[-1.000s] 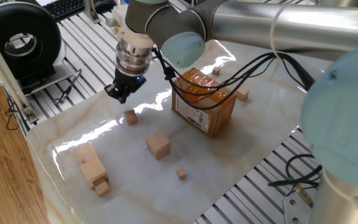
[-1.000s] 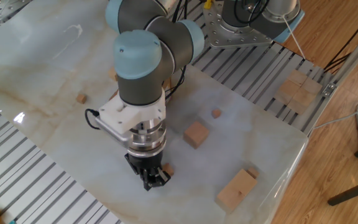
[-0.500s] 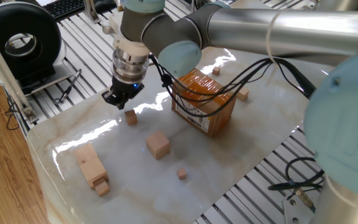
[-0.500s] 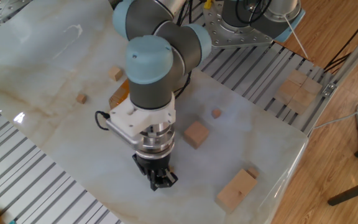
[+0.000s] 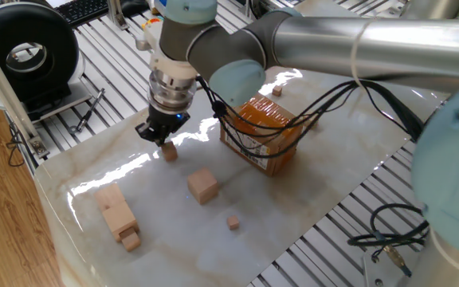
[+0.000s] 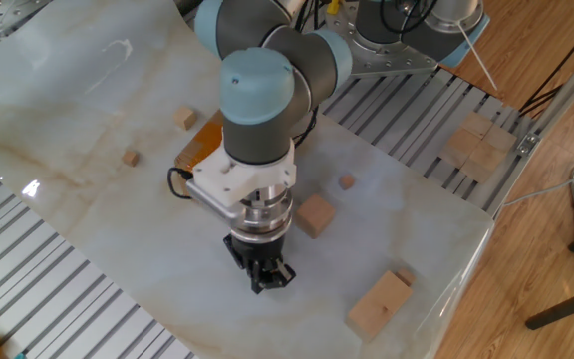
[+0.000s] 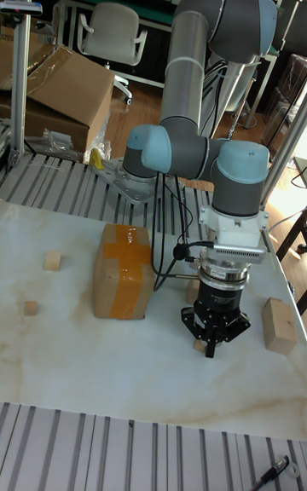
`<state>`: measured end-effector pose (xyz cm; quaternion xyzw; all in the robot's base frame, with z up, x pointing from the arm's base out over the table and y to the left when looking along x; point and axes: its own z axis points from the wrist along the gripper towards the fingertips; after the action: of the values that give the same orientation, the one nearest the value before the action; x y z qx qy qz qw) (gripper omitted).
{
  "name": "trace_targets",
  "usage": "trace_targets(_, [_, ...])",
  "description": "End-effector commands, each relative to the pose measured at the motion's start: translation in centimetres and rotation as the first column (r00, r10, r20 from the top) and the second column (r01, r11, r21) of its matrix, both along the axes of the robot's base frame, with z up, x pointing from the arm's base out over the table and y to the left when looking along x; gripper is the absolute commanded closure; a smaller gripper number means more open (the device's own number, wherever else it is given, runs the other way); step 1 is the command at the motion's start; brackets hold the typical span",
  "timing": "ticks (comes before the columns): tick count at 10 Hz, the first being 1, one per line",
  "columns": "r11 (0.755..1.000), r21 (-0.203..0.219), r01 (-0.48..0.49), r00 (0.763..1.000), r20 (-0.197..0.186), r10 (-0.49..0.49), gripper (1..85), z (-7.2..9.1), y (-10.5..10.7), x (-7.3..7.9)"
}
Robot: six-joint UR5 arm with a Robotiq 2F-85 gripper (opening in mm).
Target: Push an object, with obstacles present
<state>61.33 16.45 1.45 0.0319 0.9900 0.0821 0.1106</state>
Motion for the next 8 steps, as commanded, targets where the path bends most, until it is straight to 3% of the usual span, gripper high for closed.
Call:
trace_targets(1, [1.000, 0.006, 0.001, 1.000, -0.001, -0.001, 84.3, -0.1, -0.4, -1.3])
trace_targets(5, [1.000, 0.003, -0.002, 1.000, 0.004, 0.002, 84.3, 0.2, -0.5, -1.2])
trace_targets(8, [1.000, 0.005, -0.007, 1.000, -0.006, 0.007, 84.3, 1.8, -0.4, -0.9])
